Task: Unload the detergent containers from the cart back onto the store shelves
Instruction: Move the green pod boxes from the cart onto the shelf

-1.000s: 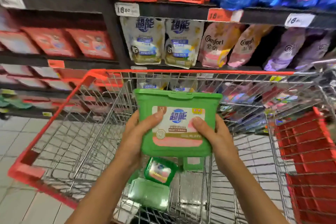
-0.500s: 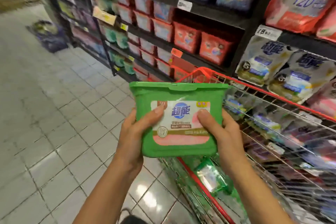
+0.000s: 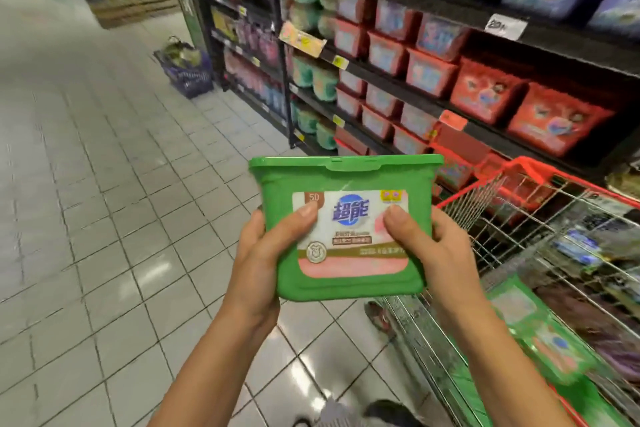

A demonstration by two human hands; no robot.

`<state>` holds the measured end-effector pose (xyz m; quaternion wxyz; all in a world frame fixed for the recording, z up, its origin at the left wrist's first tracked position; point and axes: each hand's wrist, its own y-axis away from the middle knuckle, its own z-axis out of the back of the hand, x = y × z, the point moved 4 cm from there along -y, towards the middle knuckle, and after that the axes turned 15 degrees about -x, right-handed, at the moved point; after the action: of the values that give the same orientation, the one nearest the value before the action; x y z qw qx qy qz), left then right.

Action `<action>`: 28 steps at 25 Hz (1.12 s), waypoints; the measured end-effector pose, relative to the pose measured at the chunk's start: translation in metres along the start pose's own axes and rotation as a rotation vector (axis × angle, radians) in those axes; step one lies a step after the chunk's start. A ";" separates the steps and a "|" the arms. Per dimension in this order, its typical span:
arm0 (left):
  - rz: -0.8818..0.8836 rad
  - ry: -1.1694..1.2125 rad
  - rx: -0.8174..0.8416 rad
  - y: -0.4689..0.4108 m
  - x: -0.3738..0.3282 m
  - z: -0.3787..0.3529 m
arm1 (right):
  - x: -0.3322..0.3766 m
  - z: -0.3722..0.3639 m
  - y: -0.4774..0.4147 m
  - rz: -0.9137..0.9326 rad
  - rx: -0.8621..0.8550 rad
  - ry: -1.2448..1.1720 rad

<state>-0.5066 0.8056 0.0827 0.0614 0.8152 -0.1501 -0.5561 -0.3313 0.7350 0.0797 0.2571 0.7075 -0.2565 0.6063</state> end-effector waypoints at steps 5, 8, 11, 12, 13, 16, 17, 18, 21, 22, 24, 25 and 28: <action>0.035 -0.025 0.024 -0.063 -0.013 0.021 | -0.013 -0.049 -0.039 -0.042 0.001 0.017; 0.059 -0.048 0.037 -0.119 -0.022 0.017 | -0.018 -0.075 -0.086 -0.040 -0.035 0.061; 0.053 -0.054 0.042 -0.187 -0.038 0.004 | -0.018 -0.105 -0.147 -0.022 -0.038 0.071; 0.044 -0.055 0.045 -0.211 -0.045 -0.002 | -0.016 -0.116 -0.168 -0.018 -0.033 0.054; 0.031 -0.054 0.049 -0.239 -0.053 -0.010 | -0.014 -0.129 -0.195 -0.014 -0.024 0.042; 0.004 -0.066 0.054 -0.309 -0.081 -0.034 | -0.002 -0.163 -0.267 -0.007 -0.014 0.030; -0.003 -0.053 0.054 -0.330 -0.090 -0.042 | 0.005 -0.174 -0.288 0.004 -0.010 0.023; -0.006 -0.034 0.055 -0.353 -0.100 -0.051 | 0.013 -0.186 -0.311 0.012 -0.008 0.013; -0.028 -0.002 0.086 -0.413 -0.127 -0.080 | 0.031 -0.214 -0.368 0.047 -0.033 -0.013; -0.034 0.010 0.101 -0.431 -0.135 -0.089 | 0.037 -0.222 -0.384 0.060 -0.049 -0.016; -0.040 0.027 0.141 -0.475 -0.153 -0.108 | 0.051 -0.239 -0.423 0.103 -0.095 -0.013; -0.043 0.030 0.160 -0.496 -0.162 -0.115 | 0.057 -0.247 -0.440 0.123 -0.121 -0.015; -0.068 0.054 0.239 -0.561 -0.195 -0.134 | 0.072 -0.281 -0.489 0.190 -0.184 -0.039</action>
<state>-0.3492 1.3889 0.1564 -0.0512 0.8360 -0.1860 -0.5136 -0.1962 1.2812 0.1622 0.2573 0.6649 -0.3819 0.5881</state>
